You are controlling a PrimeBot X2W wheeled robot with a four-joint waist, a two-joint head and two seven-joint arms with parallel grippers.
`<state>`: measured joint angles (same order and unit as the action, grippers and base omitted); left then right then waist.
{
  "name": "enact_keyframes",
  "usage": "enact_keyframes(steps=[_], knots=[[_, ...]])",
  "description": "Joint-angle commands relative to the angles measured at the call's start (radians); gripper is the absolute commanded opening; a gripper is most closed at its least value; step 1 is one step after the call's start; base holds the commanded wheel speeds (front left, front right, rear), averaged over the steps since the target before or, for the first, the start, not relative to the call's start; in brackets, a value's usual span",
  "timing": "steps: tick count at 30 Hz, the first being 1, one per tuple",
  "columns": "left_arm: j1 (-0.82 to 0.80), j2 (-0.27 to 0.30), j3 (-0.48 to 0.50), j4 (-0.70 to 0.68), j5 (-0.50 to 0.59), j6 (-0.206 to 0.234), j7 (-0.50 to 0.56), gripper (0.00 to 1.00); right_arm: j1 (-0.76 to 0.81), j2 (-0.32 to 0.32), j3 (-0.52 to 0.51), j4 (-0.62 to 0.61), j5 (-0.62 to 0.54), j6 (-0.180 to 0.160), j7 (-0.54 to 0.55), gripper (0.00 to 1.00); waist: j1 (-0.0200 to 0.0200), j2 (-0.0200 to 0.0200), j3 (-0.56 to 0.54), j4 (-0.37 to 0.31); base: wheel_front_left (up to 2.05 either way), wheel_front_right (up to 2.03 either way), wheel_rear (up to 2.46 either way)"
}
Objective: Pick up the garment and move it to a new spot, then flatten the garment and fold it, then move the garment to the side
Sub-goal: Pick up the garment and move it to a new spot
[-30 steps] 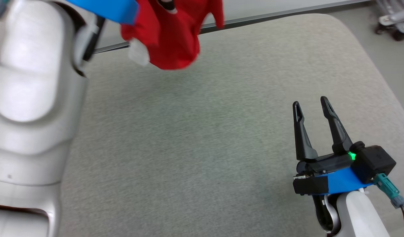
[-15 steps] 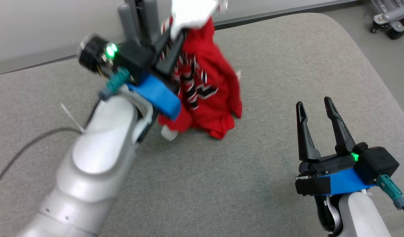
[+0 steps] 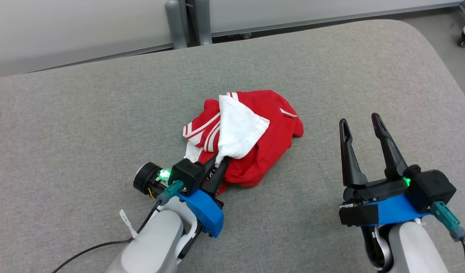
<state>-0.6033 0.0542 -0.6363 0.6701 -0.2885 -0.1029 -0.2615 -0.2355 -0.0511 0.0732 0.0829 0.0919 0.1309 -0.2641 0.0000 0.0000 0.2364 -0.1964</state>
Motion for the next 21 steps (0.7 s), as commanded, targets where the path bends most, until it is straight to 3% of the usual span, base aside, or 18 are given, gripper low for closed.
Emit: enact_keyframes(steps=[1,2,11,21], knots=[[0.008,0.002,-0.001,-0.013,-0.001,0.002,-0.005,0.89,0.012,0.001,-0.001,0.003,-0.003,0.000,-0.001,1.00,0.0000,0.0000,-0.005,0.008,0.00,0.00,0.00],[0.013,0.000,0.001,-0.029,-0.006,0.005,-0.005,1.00,0.014,0.001,-0.002,0.004,-0.006,0.000,-0.001,1.00,0.0000,0.0000,-0.009,0.014,0.00,0.00,0.00],[0.036,-0.001,0.068,-0.248,0.013,0.051,-0.004,1.00,0.031,0.001,-0.011,0.013,-0.018,0.000,-0.001,1.00,0.0000,0.0000,-0.050,0.076,0.00,0.00,0.00],[0.183,0.072,0.309,-0.407,0.059,0.111,-0.004,1.00,0.061,0.001,-0.041,0.020,-0.029,0.000,-0.001,1.00,0.0000,0.0000,-0.115,0.145,0.00,0.00,0.00]])
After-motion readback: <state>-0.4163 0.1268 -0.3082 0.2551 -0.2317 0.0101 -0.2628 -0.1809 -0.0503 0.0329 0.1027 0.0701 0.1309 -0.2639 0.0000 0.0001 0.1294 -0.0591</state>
